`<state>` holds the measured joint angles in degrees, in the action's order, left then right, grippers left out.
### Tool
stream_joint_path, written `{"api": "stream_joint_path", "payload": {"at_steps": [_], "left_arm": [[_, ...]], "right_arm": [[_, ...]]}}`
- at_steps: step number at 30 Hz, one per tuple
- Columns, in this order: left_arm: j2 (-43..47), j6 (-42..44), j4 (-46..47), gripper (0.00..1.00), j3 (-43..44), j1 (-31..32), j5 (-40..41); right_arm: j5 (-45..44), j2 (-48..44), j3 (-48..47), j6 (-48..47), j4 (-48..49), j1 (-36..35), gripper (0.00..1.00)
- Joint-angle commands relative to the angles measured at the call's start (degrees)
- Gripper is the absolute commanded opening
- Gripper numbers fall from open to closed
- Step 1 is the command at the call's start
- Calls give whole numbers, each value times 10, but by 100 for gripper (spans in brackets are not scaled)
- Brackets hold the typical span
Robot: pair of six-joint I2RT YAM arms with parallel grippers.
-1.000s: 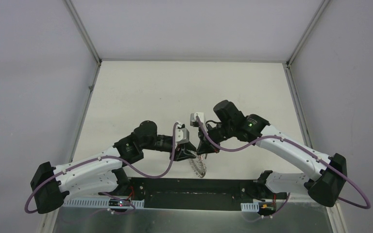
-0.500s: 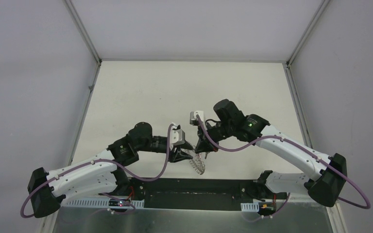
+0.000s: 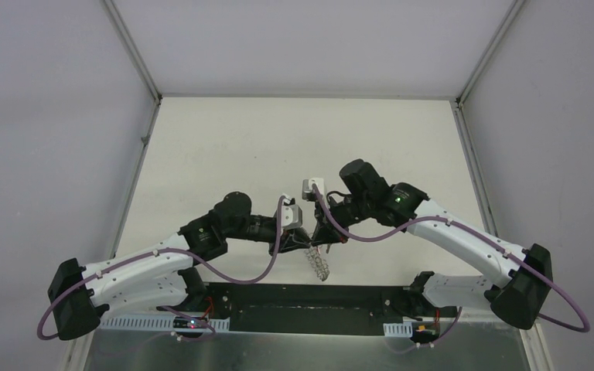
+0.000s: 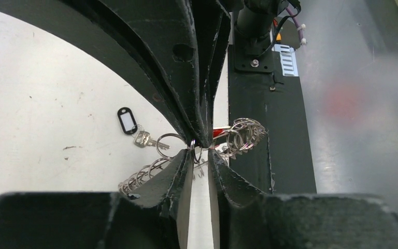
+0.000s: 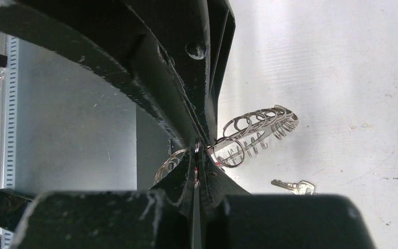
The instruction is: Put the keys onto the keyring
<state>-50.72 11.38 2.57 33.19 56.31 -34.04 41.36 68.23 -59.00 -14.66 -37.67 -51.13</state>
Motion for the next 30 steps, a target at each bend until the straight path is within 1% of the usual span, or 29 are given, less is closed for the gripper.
{"api": "stream_joint_path", "payload": {"at_steps": [1,2,3,6,7,8,9,10,13,14,16,18,19,22,27,30], "left_arm": [[-8,3,22,13,23,11,-4],[-8,4,22,8,23,11,-5],[-8,5,22,0,22,11,-6],[-3,6,22,0,18,11,-6],[-1,4,22,0,16,11,-5],[3,1,22,0,14,11,-3],[6,-1,24,0,12,11,0],[9,-5,25,0,9,11,2],[22,-23,44,0,-3,11,17],[27,-30,55,0,-8,11,26],[40,-49,84,0,-22,11,44],[55,-70,127,0,-41,11,63],[63,-80,151,0,-51,11,70],[81,-101,229,0,-86,11,84],[97,-108,324,0,-111,11,73],[98,-104,347,0,-114,11,61]], "right_arm": [[18,-9,-3,4,38,-2,0],[18,-9,-3,3,38,-2,0],[17,-9,-3,3,38,-3,0],[16,-10,-2,3,40,-2,0],[15,-11,-2,4,41,-2,6],[12,-13,-2,8,45,-2,18],[7,-17,0,13,49,-2,33],[3,-23,2,19,55,0,44],[3,-51,26,51,101,15,69],[10,-65,40,66,123,23,73],[27,-96,69,97,177,45,75],[34,-125,97,107,226,66,75],[47,-140,110,140,252,74,75],[62,-175,150,178,301,91,73],[98,-206,191,224,396,98,61],[119,-202,205,249,448,98,54]]}}
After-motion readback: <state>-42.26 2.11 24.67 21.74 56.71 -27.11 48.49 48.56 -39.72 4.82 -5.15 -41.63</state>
